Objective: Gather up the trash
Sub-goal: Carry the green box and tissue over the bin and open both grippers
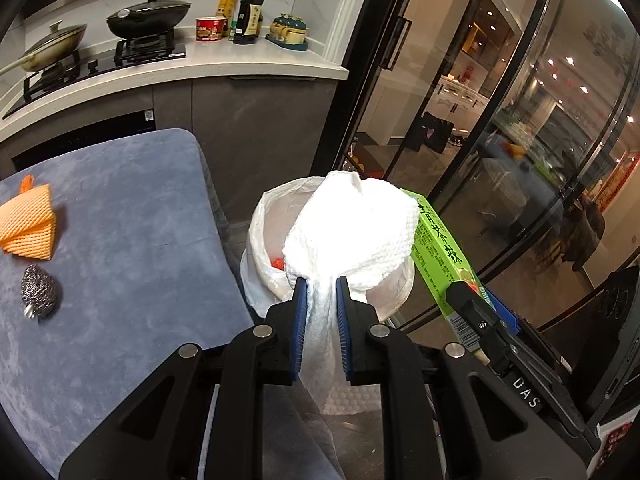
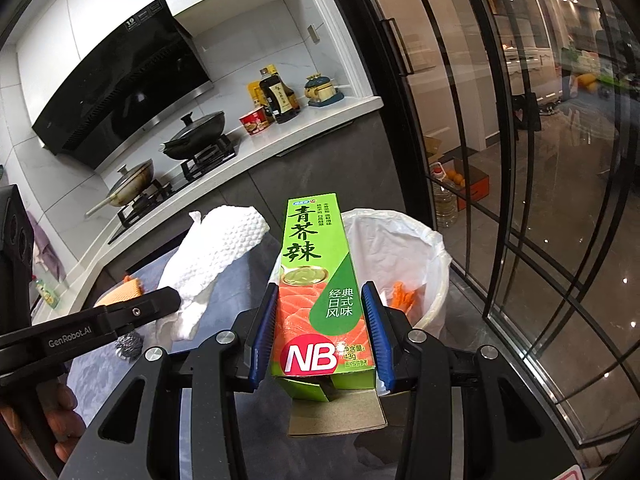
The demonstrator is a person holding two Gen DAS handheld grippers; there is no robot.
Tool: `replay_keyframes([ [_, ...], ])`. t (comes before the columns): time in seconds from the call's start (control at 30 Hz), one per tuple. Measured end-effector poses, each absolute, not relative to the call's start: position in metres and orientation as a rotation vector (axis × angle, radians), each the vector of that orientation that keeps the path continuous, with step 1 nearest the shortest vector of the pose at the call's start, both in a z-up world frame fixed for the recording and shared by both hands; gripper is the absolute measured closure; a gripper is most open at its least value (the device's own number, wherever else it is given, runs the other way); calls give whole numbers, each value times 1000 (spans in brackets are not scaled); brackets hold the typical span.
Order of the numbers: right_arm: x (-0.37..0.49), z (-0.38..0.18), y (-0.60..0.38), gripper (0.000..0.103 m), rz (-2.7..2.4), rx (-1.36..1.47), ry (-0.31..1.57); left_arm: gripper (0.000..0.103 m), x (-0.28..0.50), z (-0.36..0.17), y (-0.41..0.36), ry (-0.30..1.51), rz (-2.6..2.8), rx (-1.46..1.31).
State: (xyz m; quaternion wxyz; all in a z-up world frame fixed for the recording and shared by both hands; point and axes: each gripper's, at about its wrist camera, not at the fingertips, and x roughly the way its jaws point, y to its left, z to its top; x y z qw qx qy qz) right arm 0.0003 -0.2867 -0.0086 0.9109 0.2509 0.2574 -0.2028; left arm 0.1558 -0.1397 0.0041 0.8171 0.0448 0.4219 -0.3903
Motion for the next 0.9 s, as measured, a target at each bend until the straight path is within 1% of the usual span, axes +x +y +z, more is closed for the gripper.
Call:
replay_keyframes([
  [0.33,13,-15,-308,63,-454,529,541,89,164,-8,-177,921,-835,140],
  [0.73,30,-26,-322,63,-482,537,570,88,176,-22,-202,950,-814,183],
  [0.9,40,-29,-327,63,-492,525,586,86,180,-30,-211,953,-803,198],
])
